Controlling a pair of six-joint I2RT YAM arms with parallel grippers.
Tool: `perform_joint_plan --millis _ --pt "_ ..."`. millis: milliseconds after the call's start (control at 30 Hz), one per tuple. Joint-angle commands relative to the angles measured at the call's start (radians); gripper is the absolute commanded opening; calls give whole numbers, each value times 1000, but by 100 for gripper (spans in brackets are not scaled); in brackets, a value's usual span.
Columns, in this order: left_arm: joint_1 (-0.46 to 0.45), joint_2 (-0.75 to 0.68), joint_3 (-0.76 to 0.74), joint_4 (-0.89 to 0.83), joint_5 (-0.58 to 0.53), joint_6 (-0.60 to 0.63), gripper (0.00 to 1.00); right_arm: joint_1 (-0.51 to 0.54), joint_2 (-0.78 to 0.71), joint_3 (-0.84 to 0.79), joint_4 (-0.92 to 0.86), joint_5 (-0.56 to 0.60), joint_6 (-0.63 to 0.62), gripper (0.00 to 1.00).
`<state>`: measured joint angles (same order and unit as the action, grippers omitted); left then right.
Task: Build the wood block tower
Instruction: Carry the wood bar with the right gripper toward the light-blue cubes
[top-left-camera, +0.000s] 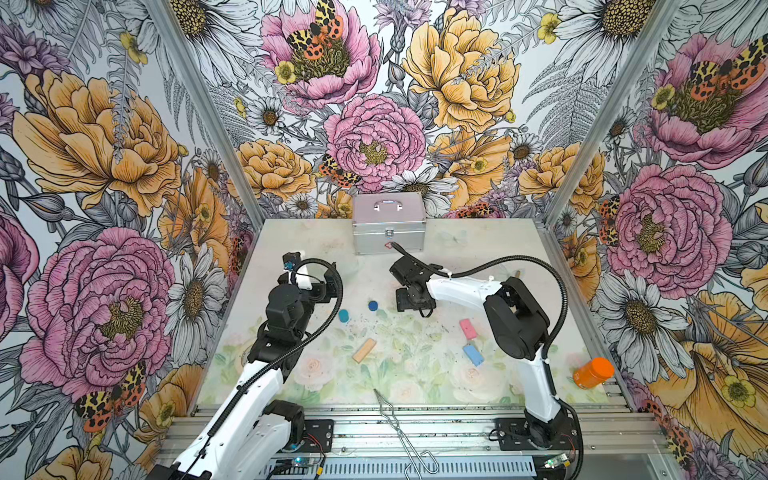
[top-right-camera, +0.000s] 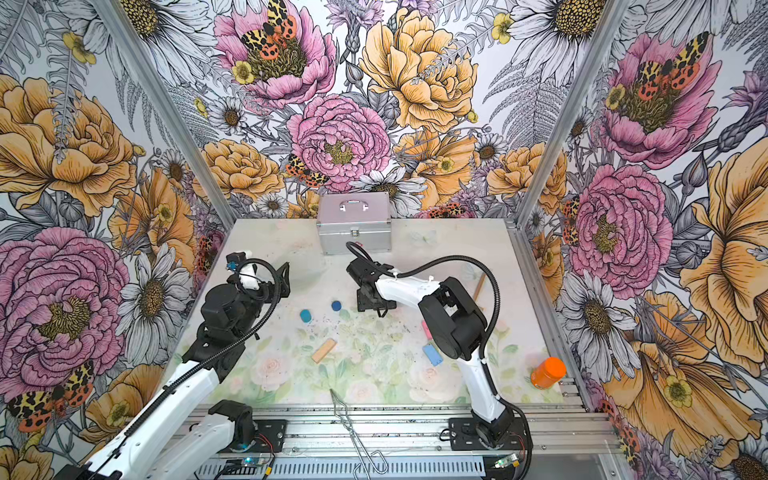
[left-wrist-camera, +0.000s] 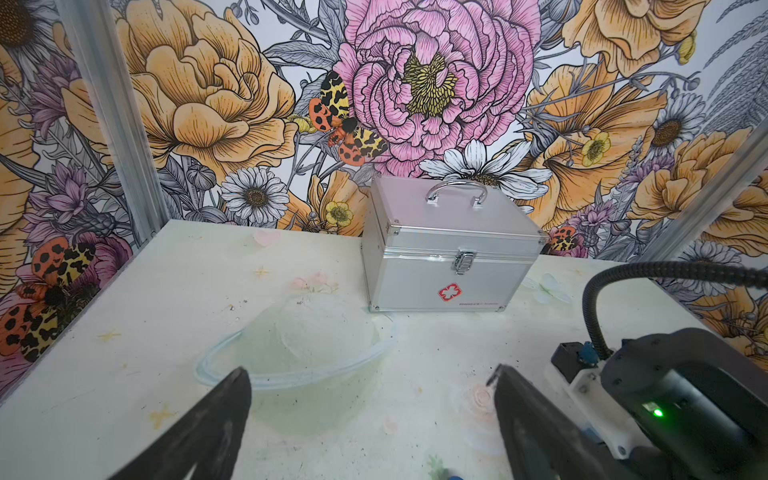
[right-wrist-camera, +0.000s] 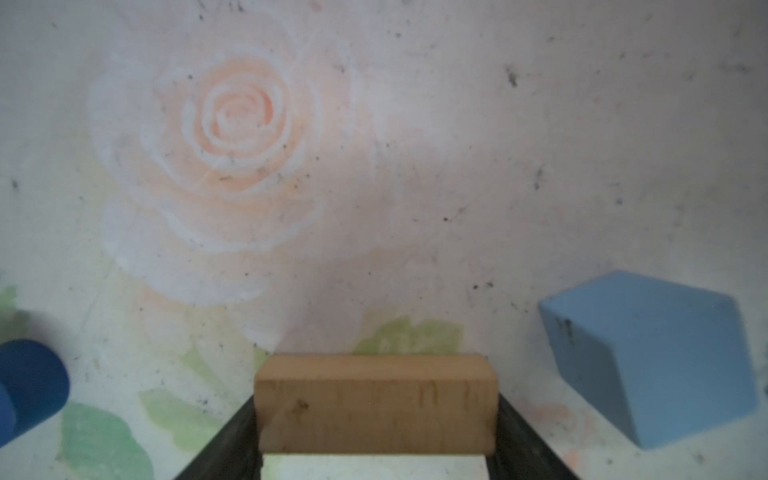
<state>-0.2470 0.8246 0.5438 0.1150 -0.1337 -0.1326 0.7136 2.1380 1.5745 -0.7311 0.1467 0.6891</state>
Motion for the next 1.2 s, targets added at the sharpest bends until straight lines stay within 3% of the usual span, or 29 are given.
perform_joint_plan --millis 0,333,467,700,967,1167 --pt "-10 -15 -5 -8 23 -12 92 -6 -4 -28 -18 0 38 0" --pt "-12 -16 -5 -11 21 -9 93 -4 4 -28 -19 -12 18 20" --pt "-11 -16 -5 -11 21 -8 93 -5 3 -28 -19 -12 13 45" --pt "-12 -16 -5 -12 19 -7 94 -2 -5 -27 -19 -7 6 73" --pt "-14 -18 -5 -14 19 -5 94 1 -8 -24 -19 -3 -1 89" --pt "-13 -19 -4 -15 20 -5 94 5 -17 -21 -19 4 -5 95"
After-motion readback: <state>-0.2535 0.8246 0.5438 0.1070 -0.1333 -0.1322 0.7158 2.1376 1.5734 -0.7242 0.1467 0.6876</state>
